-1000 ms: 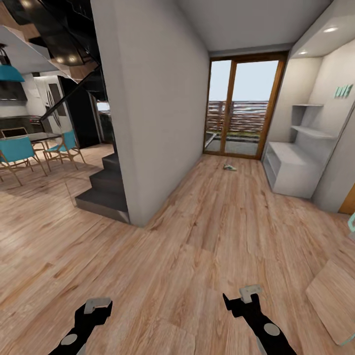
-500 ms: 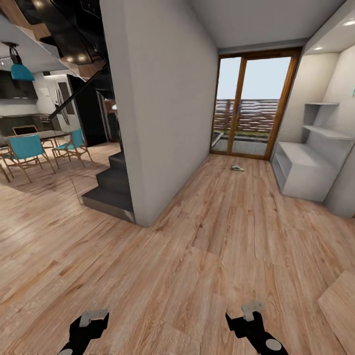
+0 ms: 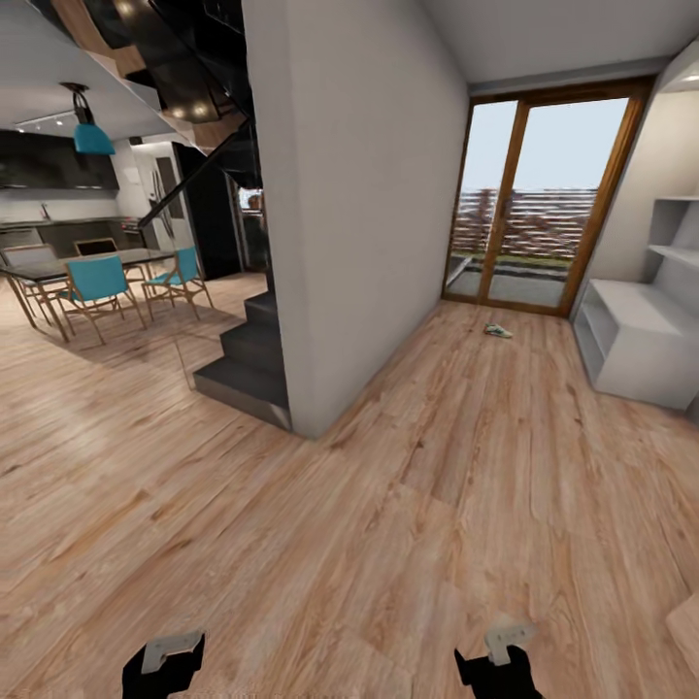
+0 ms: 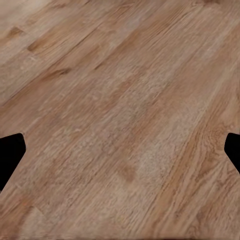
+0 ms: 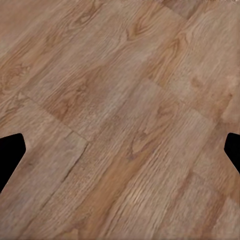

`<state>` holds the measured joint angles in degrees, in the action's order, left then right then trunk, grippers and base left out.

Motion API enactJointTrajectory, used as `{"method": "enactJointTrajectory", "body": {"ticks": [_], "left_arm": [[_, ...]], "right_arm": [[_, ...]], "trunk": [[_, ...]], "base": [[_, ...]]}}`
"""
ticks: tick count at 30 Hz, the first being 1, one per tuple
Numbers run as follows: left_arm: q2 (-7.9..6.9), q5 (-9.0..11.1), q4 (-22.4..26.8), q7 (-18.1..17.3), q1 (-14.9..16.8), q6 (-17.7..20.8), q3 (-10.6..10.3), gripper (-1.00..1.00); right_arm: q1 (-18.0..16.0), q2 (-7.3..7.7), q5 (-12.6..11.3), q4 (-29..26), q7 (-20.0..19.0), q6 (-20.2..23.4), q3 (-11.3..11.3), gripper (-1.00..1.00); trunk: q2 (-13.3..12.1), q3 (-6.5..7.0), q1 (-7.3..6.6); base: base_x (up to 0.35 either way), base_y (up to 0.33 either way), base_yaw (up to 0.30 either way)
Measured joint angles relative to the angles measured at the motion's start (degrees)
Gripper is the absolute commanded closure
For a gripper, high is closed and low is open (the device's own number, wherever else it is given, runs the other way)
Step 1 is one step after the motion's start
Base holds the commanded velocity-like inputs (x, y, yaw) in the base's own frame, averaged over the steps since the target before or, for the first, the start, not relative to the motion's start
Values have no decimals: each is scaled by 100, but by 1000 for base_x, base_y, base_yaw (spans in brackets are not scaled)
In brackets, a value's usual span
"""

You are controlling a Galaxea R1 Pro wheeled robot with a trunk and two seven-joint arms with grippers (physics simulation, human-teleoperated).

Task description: Pick up the two gym shoes and the two sandals from the corridor floor and place them onto the hallstand (shoe rack) in the corridor, making sure they are on the rack and not on the floor. Arrange them so the two gym shoes are next to each other and the two sandals are next to each other.

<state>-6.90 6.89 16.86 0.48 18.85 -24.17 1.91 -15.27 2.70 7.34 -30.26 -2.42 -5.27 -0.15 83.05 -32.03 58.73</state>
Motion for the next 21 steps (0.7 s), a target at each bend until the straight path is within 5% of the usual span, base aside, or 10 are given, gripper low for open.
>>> {"method": "enactJointTrajectory", "body": {"ticks": [7, 21], "left_arm": [[4, 185, -10, -12, -142, -58, 0, -100], [18, 208, -11, -87, -175, -71, -12, -100]], "right_arm": [[0, -20, -18, 843, 331, -1033, 0, -100], [0, -67, -35, 1131, 384, -1391, -5, -100]], "trunk": [[0, -43, 0], [0, -128, 0]], "base": [[0, 0, 207], [0, 0, 208]]}}
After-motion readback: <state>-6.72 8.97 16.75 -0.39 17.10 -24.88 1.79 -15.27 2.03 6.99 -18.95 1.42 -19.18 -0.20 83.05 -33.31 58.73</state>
